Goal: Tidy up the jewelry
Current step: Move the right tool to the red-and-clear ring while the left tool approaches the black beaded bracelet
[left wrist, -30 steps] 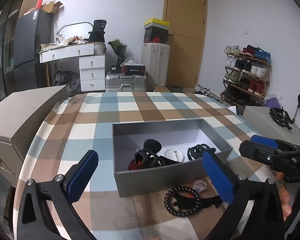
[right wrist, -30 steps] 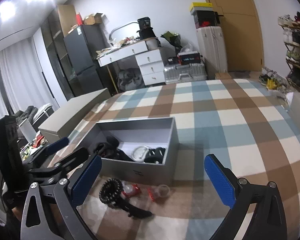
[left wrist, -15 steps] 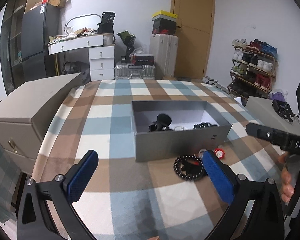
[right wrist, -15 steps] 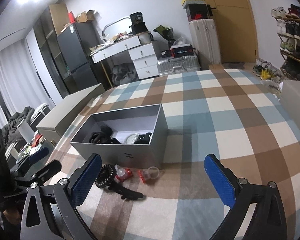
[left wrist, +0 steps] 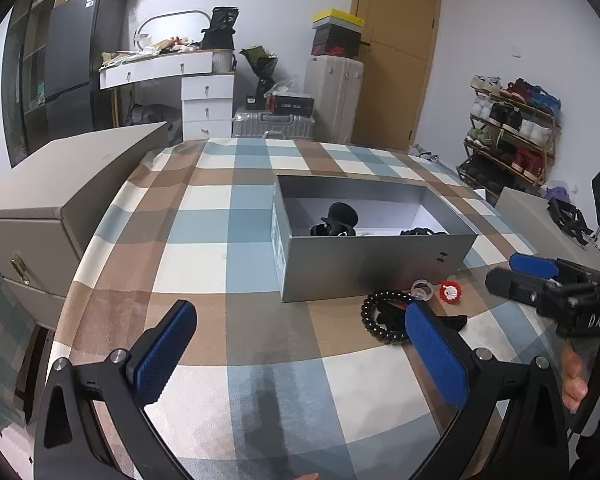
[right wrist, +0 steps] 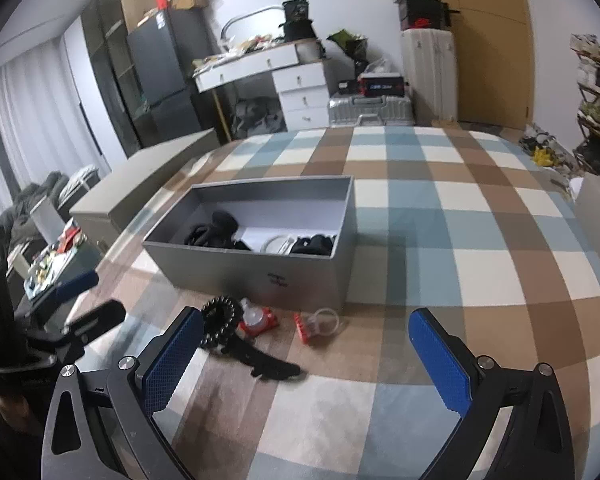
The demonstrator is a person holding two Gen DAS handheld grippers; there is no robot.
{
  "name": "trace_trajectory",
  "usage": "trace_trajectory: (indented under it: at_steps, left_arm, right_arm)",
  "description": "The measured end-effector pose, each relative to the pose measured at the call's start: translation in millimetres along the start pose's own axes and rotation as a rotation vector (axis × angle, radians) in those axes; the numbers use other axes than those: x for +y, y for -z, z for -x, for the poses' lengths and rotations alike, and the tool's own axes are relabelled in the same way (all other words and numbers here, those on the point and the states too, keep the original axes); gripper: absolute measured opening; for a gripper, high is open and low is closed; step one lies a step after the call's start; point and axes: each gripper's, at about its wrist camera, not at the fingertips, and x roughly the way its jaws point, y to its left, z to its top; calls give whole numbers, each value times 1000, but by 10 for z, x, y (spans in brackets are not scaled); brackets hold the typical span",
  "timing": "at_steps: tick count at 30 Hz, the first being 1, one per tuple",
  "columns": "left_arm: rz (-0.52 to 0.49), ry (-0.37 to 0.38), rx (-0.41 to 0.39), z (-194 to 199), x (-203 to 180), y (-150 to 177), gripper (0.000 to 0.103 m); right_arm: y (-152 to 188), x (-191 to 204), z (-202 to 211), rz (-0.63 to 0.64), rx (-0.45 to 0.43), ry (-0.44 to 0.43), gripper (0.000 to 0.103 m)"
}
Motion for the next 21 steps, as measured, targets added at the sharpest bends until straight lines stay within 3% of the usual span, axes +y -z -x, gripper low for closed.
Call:
trace_trajectory:
  at_steps: [5, 13, 17, 21]
  left_arm:
    - [13, 2, 17, 30, 15, 36, 102]
    - [-12, -3, 38, 68, 14, 143, 102]
    - [-2, -4, 44, 51, 34, 144, 102]
    - [3, -15, 56, 38, 45, 152, 102]
  right_arm:
    - [57, 41, -138, 32, 65, 12, 103]
    - [78, -51, -271, 12, 93, 71, 101]
    - [69, -72, -370, 16, 124, 64, 82]
    - [58, 3, -442, 45, 136, 52, 72]
